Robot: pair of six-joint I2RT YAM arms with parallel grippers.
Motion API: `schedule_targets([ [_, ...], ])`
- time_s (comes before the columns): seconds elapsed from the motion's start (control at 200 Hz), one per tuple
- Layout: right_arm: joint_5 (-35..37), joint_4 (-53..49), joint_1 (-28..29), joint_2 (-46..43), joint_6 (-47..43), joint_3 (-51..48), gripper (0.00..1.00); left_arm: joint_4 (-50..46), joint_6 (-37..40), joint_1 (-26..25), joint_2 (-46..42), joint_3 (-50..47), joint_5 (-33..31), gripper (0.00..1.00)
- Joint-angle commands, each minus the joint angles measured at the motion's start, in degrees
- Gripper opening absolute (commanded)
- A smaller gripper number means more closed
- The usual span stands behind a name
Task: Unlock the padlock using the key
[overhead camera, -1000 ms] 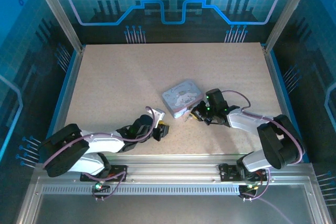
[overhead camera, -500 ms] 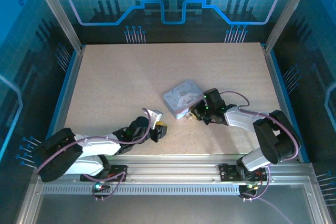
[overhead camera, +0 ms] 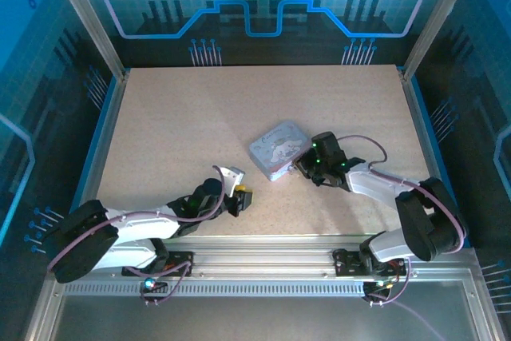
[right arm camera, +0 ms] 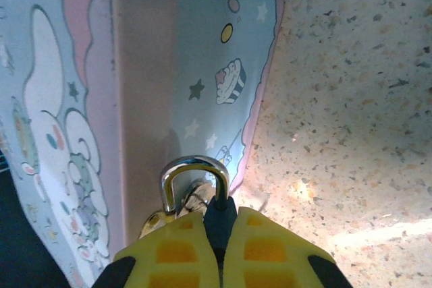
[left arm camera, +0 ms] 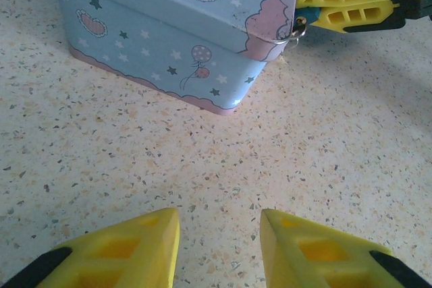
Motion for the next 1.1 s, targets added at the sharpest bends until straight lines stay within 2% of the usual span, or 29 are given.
schedule_targets([
  [0.0, 1.02, -4.23, 0.08, 1.91, -2.91, 2.74, 0.0, -0.92, 0.13, 0.39, -1.26, -1.11, -0.9, 0.37],
  [0.26, 5.96, -17.42, -0.12, -2.23, -11.15, 7.2, 0.0, -5.05, 1.3, 0.47, -4.95, -0.93, -1.98, 0.38],
  [0.42, 8.8, -24.27, -0.5, -7.83, -15.98, 8.27, 0.0, -13.23, 1.96, 1.83, -8.17, 2.11, -2.86, 0.39],
  [0.56, 8.59, -28.26, 0.52, -12.1, -19.89, 8.77, 0.0, -24.15, 0.91, 5.18, -11.09, 7.09, -3.99, 0.44],
  [0.64, 8.45, -30.0, 3.65, -11.89, -21.12, 10.33, 0.0, -29.17, -0.73, 7.94, -12.54, 9.38, -4.93, 0.53],
  [0.84, 8.54, -31.02, 18.13, -1.96, -22.13, 20.85, 0.0, -41.98, -7.54, 15.06, -14.91, 14.6, -8.38, 0.8],
  [0.95, 3.23, -29.33, 24.22, 8.1, -23.33, 29.0, 0.0, -46.2, -10.11, 17.73, -16.21, 15.71, -9.52, 0.98],
  [1.095, -5.31, -26.14, 27.68, 21.28, -25.13, 38.67, 0.0, -51.92, -13.11, 20.13, -18.93, 16.47, -12.72, 0.99],
])
